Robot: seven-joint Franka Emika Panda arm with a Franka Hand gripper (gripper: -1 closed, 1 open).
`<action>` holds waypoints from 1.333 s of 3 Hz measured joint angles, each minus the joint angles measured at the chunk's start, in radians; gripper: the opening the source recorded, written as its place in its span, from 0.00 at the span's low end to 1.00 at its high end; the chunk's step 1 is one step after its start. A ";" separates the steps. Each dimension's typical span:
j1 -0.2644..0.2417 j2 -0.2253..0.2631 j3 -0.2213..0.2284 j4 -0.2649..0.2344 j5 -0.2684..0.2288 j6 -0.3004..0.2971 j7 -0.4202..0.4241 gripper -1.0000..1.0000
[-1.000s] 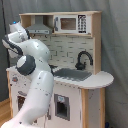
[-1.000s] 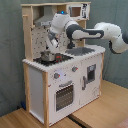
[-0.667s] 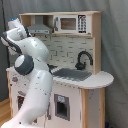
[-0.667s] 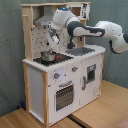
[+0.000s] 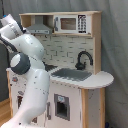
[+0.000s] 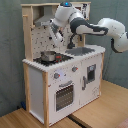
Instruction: Play with the kitchen
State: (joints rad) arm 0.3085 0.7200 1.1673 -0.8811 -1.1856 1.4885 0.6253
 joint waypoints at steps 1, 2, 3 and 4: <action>0.033 -0.009 0.000 -0.001 -0.085 -0.069 -0.043 1.00; 0.068 -0.017 0.001 -0.002 -0.159 -0.126 -0.081 1.00; 0.113 -0.030 0.004 -0.004 -0.239 -0.185 -0.121 1.00; 0.169 -0.045 0.006 -0.006 -0.327 -0.246 -0.168 1.00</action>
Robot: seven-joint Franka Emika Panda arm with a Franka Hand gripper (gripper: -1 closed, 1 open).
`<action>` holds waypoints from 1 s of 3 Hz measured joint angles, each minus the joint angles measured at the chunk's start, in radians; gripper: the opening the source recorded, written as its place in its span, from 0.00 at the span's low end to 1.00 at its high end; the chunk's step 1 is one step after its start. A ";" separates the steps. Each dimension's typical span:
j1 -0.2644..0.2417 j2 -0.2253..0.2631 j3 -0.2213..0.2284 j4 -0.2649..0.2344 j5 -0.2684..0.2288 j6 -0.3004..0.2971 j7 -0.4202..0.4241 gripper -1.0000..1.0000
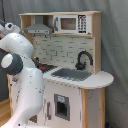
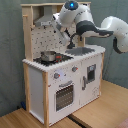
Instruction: Play with the kitchen
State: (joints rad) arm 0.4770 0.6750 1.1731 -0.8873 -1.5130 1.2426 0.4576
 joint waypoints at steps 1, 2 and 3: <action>0.046 -0.009 0.000 -0.005 -0.070 -0.044 -0.038 1.00; 0.090 -0.015 0.000 -0.019 -0.143 -0.083 -0.076 1.00; 0.137 -0.015 0.000 -0.054 -0.235 -0.121 -0.128 1.00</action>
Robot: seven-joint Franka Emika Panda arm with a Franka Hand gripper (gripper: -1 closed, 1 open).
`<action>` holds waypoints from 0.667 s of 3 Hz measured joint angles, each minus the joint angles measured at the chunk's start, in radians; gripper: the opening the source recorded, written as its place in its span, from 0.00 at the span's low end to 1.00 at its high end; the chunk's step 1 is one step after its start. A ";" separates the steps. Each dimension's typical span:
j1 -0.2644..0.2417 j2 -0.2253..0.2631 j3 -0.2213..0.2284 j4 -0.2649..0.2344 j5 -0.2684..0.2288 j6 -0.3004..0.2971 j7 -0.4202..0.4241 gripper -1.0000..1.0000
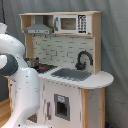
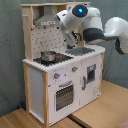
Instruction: Play with the kitchen
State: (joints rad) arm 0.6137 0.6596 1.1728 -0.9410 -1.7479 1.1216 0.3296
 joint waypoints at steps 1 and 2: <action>0.026 0.001 -0.002 -0.055 -0.079 -0.019 -0.053 1.00; 0.031 0.002 -0.003 -0.126 -0.145 -0.021 -0.098 1.00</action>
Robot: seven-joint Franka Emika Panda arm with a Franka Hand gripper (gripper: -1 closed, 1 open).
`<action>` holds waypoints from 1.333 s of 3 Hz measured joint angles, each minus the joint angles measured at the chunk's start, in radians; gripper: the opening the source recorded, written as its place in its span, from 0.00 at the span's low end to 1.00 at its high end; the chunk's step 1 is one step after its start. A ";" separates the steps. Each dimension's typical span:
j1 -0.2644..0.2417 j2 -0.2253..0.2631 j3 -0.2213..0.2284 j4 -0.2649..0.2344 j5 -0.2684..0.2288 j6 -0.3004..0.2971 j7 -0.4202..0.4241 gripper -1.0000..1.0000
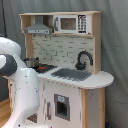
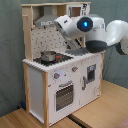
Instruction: Play with the kitchen
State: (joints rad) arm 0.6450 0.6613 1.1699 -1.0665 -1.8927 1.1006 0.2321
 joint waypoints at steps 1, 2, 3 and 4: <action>0.000 0.000 0.000 -0.074 -0.058 0.000 -0.034 1.00; -0.001 -0.001 0.000 -0.143 -0.117 0.000 -0.082 1.00; -0.005 -0.006 0.000 -0.214 -0.184 0.000 -0.152 1.00; -0.020 -0.020 0.000 -0.300 -0.234 0.001 -0.205 1.00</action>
State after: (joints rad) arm 0.6251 0.6411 1.1703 -1.3666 -2.1265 1.1016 0.0270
